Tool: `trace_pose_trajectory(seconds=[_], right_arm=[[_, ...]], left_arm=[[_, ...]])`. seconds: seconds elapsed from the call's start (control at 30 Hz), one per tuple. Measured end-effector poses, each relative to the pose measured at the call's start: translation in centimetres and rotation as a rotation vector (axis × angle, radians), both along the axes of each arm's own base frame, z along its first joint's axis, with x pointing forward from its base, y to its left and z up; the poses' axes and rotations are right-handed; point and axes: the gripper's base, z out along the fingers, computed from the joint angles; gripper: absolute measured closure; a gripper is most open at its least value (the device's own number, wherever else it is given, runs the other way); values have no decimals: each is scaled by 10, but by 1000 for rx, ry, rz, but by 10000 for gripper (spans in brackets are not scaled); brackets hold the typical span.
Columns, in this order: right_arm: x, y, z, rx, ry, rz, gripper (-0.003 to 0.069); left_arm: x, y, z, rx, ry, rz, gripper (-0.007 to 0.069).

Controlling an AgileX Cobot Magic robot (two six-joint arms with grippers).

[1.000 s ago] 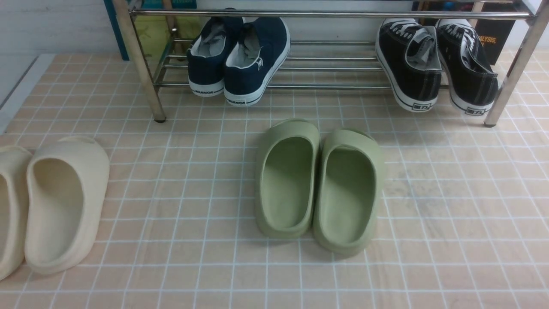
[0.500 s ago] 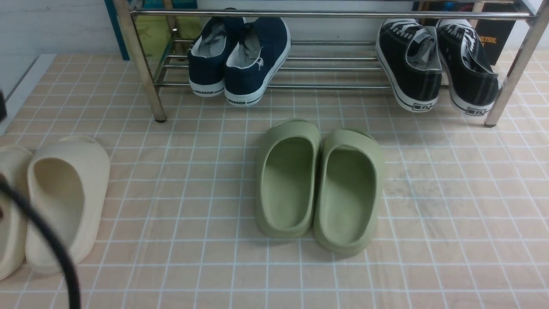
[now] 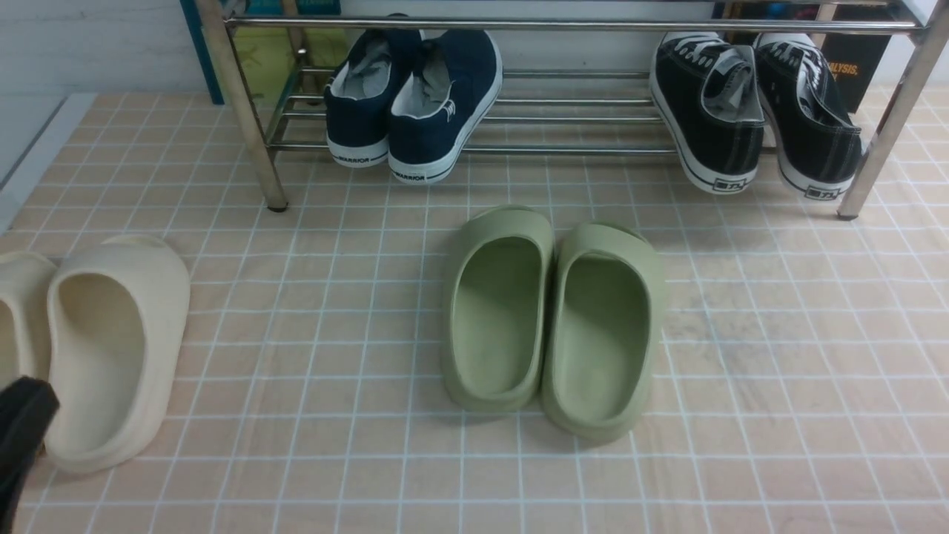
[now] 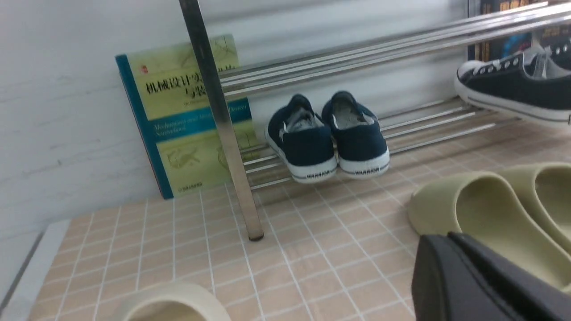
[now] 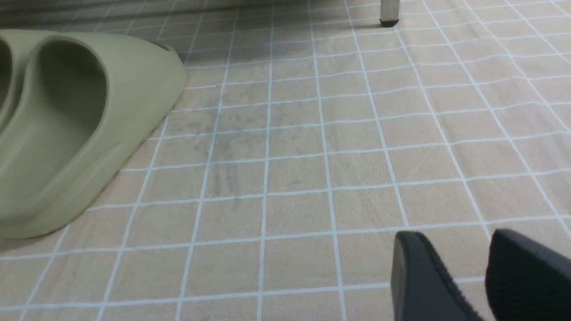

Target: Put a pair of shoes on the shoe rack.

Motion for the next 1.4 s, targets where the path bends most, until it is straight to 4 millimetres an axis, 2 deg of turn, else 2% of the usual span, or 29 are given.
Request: trace_pose_trajectory(seconds=[0.63, 0.83, 0.97, 1.17, 1.4], right_arm=[[0, 0, 0, 0, 0, 0, 421], [0, 0, 0, 0, 0, 0, 421], [0, 0, 0, 0, 0, 0, 421], [0, 0, 0, 0, 0, 0, 421], [0, 0, 0, 0, 0, 0, 421]], left_arm=[[4, 3, -87, 121, 344, 43, 583], [3, 6, -89, 112, 380, 89, 582], [3, 8, -88, 11, 394, 154, 580], [0, 8, -86, -49, 363, 188, 571], [0, 5, -86, 9, 346, 148, 571]])
